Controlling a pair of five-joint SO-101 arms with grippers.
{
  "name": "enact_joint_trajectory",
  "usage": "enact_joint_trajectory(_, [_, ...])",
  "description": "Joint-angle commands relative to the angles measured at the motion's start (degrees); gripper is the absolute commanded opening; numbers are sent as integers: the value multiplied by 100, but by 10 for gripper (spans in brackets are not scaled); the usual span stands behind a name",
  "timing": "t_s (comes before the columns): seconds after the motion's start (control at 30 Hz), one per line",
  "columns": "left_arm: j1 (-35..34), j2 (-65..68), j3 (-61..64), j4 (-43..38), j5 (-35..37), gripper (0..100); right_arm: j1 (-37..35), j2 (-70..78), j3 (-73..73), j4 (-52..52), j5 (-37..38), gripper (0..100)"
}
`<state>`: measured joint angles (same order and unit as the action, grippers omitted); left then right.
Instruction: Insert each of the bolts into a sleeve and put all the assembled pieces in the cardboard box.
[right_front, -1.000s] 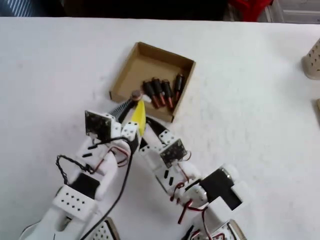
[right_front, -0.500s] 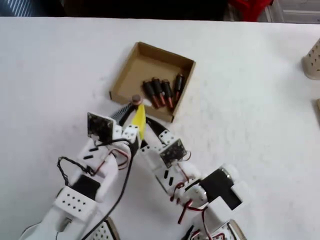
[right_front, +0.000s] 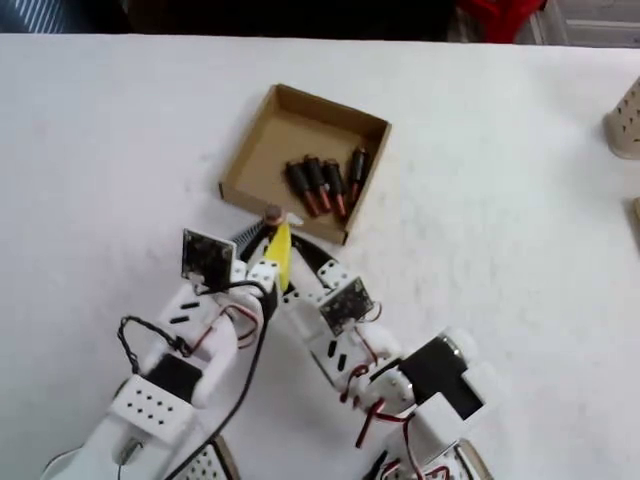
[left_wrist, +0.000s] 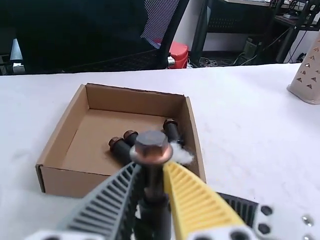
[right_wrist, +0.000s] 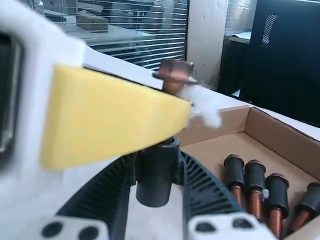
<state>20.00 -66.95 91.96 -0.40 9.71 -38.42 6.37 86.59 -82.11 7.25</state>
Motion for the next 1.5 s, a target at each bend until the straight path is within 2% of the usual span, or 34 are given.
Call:
enact_joint_trajectory(0.0, [-40,-13,-62,18,-70,59,4,-22,-97,4,-44,15])
enact_joint_trajectory(0.2, [-48,4,9,141,-44,394,4,-22,-97,4,-44,15])
enact_joint_trajectory(0.27, [-48,-13,-18,413,-44,439,4,-22,-97,4,-44,15])
enact_joint_trajectory(0.57, [-426,-22,-308,545,-26,400,4,-22,-97,4,-44,15])
enact_joint_trajectory(0.97, [-1244,-22,-949,510,1451,397,4,-22,-105,4,-44,15])
enact_joint_trajectory(1.2, [-1437,-31,-1011,510,1547,391,4,-22,-114,4,-44,15])
enact_joint_trajectory(1.3, [-1675,-207,-1037,545,1547,309,4,-22,-114,4,-44,15])
enact_joint_trajectory(1.37, [-1851,-505,-993,571,1530,216,4,-22,-114,4,-44,15])
enact_joint_trajectory(1.47, [-2114,-989,-976,1134,1530,55,13,-22,-114,4,-44,15])
